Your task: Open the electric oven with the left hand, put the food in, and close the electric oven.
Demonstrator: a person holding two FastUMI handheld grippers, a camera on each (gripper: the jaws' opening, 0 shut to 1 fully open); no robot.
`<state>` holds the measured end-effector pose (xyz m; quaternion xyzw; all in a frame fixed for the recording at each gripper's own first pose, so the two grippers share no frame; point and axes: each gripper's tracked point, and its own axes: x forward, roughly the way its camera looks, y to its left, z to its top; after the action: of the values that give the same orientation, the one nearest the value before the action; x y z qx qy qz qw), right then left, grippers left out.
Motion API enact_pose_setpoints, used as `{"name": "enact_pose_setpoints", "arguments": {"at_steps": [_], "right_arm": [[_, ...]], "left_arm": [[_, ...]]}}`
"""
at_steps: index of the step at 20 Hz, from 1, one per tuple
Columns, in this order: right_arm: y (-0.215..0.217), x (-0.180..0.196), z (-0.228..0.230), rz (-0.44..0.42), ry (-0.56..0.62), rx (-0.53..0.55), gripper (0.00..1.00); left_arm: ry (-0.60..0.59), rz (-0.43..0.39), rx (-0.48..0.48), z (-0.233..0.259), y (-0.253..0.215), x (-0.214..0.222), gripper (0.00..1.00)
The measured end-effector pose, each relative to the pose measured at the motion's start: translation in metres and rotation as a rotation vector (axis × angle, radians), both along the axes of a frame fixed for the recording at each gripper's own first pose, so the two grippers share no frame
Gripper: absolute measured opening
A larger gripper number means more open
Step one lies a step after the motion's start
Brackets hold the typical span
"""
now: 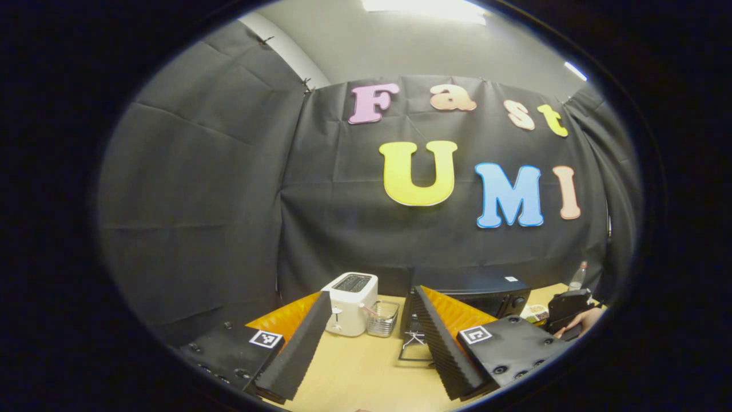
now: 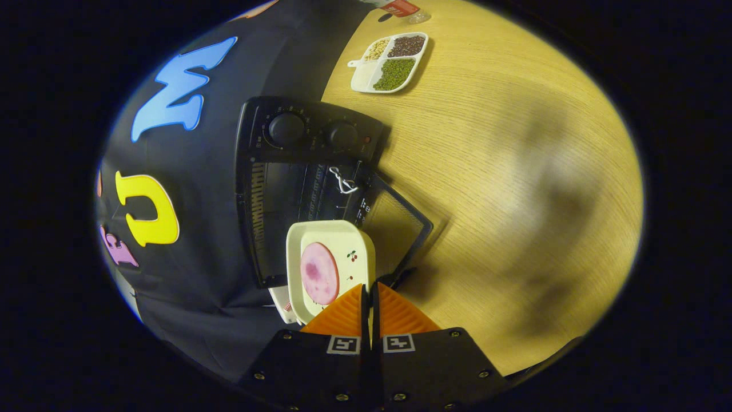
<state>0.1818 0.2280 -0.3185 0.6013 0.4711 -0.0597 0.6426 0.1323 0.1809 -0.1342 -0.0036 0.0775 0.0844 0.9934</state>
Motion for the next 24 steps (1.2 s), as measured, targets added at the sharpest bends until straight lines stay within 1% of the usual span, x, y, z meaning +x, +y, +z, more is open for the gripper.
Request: {"name": "enact_pose_setpoints", "arguments": {"at_steps": [2, 5, 6, 7, 9, 10, 11, 12, 13, 14, 17, 18, 19, 21, 23, 24], "right_arm": [[0.006, 0.018, -0.004, -0.036, -0.001, 0.006, 0.00], [0.009, 0.044, -0.007, -0.114, -0.011, 0.010, 0.00], [0.011, 0.052, -0.008, -0.138, -0.016, 0.006, 0.00], [0.011, 0.060, -0.010, -0.159, -0.017, 0.001, 0.01], [0.014, 0.074, -0.014, -0.203, -0.014, 0.000, 0.01], [0.018, 0.080, -0.015, -0.221, -0.012, 0.005, 0.00], [0.020, 0.086, -0.017, -0.235, -0.012, 0.009, 0.01], [0.022, 0.092, -0.018, -0.245, -0.009, 0.009, 0.01], [0.023, 0.098, -0.019, -0.256, -0.011, 0.009, 0.01], [0.024, 0.103, -0.021, -0.265, -0.012, 0.004, 0.01], [0.023, 0.117, -0.026, -0.301, -0.020, -0.008, 0.01], [0.024, 0.120, -0.027, -0.310, -0.022, -0.011, 0.01], [0.022, 0.123, -0.027, -0.317, -0.024, -0.014, 0.01], [0.022, 0.128, -0.024, -0.331, -0.055, -0.019, 0.01], [0.020, 0.130, -0.017, -0.327, -0.088, -0.032, 0.09], [0.020, 0.129, -0.012, -0.322, -0.104, -0.019, 0.11]], "left_arm": [[0.012, 0.004, 0.002, -0.006, 0.005, 0.007, 0.97], [0.017, 0.017, -0.002, -0.006, 0.013, 0.017, 0.97], [0.015, 0.021, -0.001, -0.005, 0.016, 0.018, 1.00], [0.011, 0.026, 0.002, -0.002, 0.019, 0.019, 1.00], [0.010, 0.031, 0.005, -0.003, 0.022, 0.022, 0.94], [0.011, 0.032, 0.008, -0.002, 0.022, 0.023, 0.97], [0.015, 0.034, 0.015, -0.002, 0.025, 0.023, 0.97], [0.020, 0.037, 0.022, -0.004, 0.026, 0.022, 0.97], [0.024, 0.041, 0.027, -0.005, 0.029, 0.022, 1.00], [0.029, 0.046, 0.028, -0.008, 0.030, 0.021, 0.97], [0.043, 0.060, 0.031, -0.011, 0.036, 0.019, 0.97], [0.043, 0.065, 0.034, -0.011, 0.038, 0.019, 1.00], [0.043, 0.069, 0.037, -0.011, 0.039, 0.018, 0.97], [0.044, 0.078, 0.048, -0.010, 0.042, 0.017, 0.98], [0.036, 0.079, 0.057, -0.005, 0.042, 0.015, 0.99], [0.036, 0.079, 0.059, -0.006, 0.040, 0.015, 0.99]]}}
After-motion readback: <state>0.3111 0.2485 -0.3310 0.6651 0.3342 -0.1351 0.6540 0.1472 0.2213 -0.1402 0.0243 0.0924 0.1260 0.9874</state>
